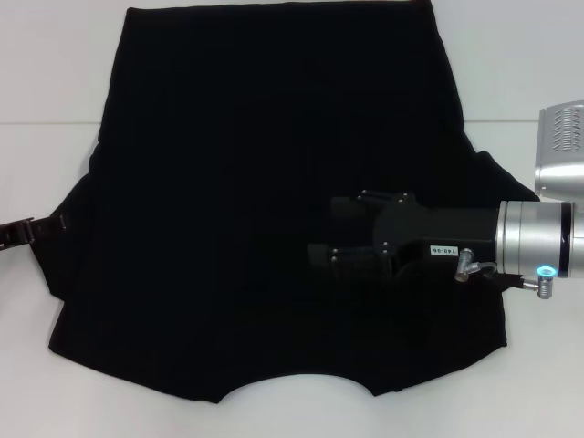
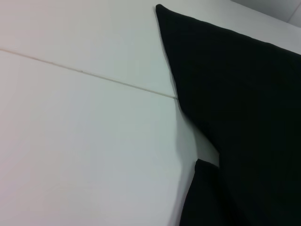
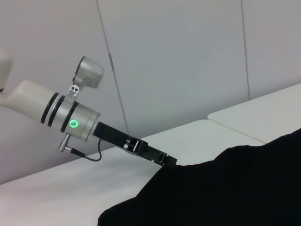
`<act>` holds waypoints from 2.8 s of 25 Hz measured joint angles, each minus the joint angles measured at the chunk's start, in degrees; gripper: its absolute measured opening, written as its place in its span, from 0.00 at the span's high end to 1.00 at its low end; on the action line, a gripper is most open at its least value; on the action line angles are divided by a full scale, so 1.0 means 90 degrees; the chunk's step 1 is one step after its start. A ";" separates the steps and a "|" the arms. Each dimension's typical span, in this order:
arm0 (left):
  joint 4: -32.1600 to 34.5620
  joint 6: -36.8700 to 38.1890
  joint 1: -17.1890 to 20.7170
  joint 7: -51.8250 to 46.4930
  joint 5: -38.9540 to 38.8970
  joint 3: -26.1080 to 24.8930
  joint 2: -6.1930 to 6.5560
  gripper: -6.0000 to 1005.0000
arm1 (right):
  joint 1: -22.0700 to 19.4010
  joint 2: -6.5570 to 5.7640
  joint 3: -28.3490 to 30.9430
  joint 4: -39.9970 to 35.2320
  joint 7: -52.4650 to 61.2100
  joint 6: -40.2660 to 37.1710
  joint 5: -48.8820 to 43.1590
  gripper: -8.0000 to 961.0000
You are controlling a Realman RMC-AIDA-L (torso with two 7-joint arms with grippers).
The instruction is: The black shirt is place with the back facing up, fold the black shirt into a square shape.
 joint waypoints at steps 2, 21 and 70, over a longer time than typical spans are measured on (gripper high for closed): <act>-0.0001 -0.0027 0.0000 0.0002 0.0000 0.0019 0.0000 0.13 | 0.0000 0.0000 0.0004 0.0001 0.0001 0.0000 0.0001 0.05; -0.0005 -0.0093 0.0004 0.0002 0.0000 0.0255 -0.0009 0.13 | 0.0000 0.0000 0.0025 0.0000 -0.0003 0.0001 0.0007 0.05; 0.0017 -0.0164 0.0025 0.0087 0.0090 0.0547 -0.0048 0.25 | 0.0000 0.0000 0.0033 -0.0024 -0.0018 0.0031 0.0019 0.05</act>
